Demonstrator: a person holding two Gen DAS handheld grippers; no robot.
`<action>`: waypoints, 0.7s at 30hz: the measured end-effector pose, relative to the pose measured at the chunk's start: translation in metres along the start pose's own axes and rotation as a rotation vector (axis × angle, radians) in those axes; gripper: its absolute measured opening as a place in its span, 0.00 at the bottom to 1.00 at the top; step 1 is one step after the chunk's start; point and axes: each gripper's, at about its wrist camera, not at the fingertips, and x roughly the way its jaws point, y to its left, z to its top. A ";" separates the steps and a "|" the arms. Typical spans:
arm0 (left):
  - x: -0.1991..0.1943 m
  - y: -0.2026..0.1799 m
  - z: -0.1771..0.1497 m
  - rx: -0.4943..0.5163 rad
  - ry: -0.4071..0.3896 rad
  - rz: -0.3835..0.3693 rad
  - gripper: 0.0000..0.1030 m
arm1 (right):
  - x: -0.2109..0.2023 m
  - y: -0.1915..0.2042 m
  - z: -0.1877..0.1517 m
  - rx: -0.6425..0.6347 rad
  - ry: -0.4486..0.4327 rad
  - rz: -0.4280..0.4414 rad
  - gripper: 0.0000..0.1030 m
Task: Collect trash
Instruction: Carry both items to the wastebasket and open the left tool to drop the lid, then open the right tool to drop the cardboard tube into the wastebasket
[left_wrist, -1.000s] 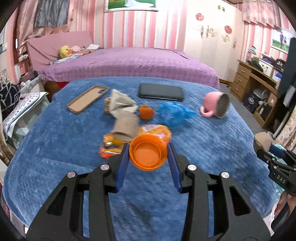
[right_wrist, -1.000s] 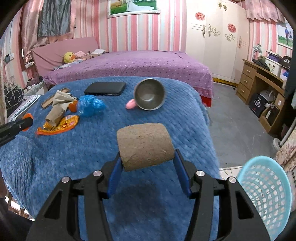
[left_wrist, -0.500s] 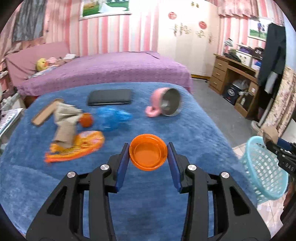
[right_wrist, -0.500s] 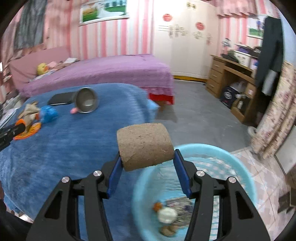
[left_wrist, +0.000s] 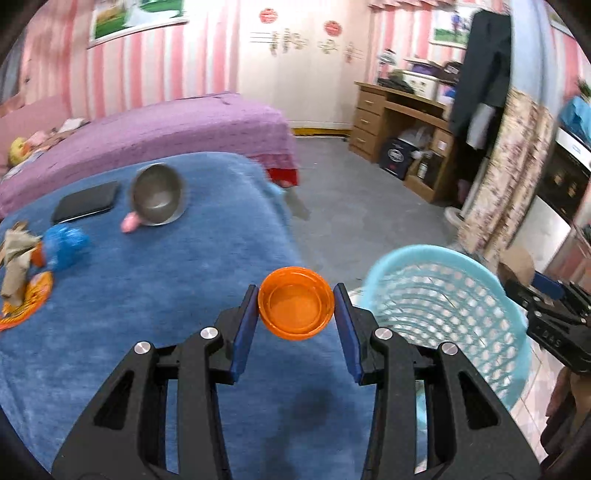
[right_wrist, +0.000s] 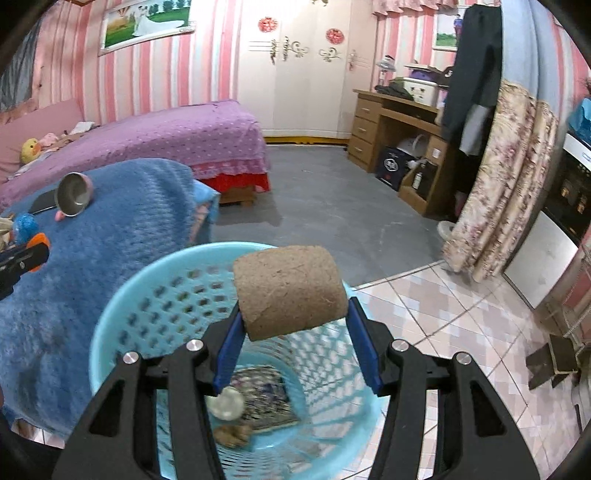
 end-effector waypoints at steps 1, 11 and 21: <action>0.002 -0.008 -0.002 0.009 0.005 -0.015 0.39 | -0.001 -0.005 -0.002 0.009 -0.007 -0.011 0.52; 0.025 -0.084 -0.007 0.051 0.053 -0.090 0.39 | -0.001 -0.032 -0.012 0.045 0.002 -0.030 0.52; 0.012 -0.083 0.001 0.089 -0.010 -0.078 0.85 | 0.004 -0.034 -0.017 0.065 0.008 -0.012 0.52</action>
